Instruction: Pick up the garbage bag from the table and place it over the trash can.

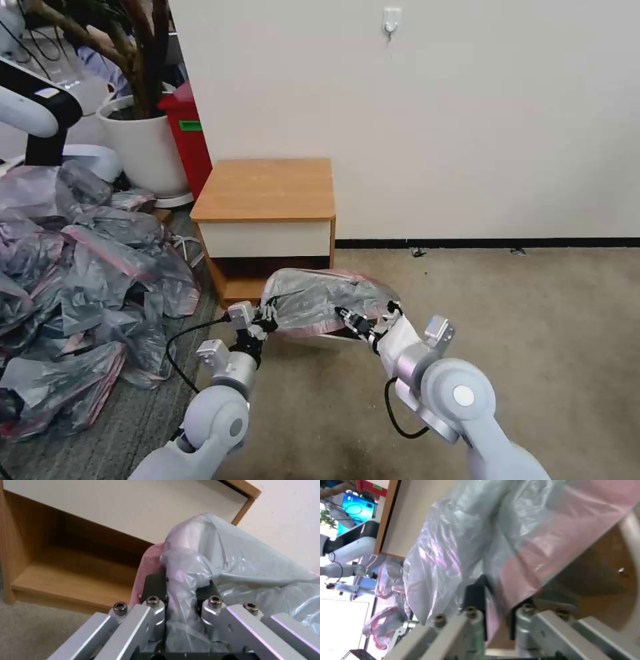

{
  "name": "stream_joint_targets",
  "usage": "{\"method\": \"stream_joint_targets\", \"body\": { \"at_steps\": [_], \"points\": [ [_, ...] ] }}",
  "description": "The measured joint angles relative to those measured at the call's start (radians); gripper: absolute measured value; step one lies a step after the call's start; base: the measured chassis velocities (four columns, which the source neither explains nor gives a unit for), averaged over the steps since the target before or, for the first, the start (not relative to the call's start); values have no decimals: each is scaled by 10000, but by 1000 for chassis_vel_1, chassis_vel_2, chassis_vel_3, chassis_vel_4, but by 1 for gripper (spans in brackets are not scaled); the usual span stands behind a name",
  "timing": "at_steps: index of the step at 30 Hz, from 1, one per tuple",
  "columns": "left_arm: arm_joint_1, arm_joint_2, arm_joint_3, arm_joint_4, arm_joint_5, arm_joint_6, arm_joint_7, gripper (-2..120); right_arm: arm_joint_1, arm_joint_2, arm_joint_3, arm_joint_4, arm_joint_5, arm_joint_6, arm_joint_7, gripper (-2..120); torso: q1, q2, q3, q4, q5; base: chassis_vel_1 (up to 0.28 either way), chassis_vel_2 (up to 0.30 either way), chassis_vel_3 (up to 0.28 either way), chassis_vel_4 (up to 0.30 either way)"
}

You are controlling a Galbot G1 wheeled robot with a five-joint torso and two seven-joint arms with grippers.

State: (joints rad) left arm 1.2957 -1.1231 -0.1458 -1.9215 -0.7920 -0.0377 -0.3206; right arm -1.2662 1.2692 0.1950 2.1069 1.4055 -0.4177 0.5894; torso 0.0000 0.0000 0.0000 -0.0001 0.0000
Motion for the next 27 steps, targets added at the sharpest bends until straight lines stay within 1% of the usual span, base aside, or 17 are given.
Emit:
{"method": "stream_joint_targets", "body": {
  "at_steps": [1, 2, 10, 19, 27],
  "points": [
    [-19, 11, -2, 19, -56, 8, -32, 9, -27, -22, 0, 22, -52, 69, -87, 3, -1, 0, 0, 0, 0, 0, 0, 0, 0],
    [-30, 22, -8, 27, -110, 15, -56, 9, -38, -38, 3, 52, -78, 126, -140, 0, 0, 0, 0, 0, 0, 0, 0, 0, 0],
    [-67, -38, -11, 54, -291, 53, -174, 9, -97, 21, -27, 210, -336, 358, -274, 0, -1, 0, 0, 0, 0, 0, 0, 0, 0],
    [-220, -176, 1, 262, -336, 18, -455, 9, -541, 164, -104, 1164, -806, 583, -302, 0, 0, 0, 0, 1, 0, 0, 0, 0, 0],
    [-254, -233, -8, 259, -435, 6, -571, 9, -782, 214, -64, 1325, -892, 627, -323, 0, -1, 0, 0, 1, 0, 0, 0, 0, 0]
  ]
}}
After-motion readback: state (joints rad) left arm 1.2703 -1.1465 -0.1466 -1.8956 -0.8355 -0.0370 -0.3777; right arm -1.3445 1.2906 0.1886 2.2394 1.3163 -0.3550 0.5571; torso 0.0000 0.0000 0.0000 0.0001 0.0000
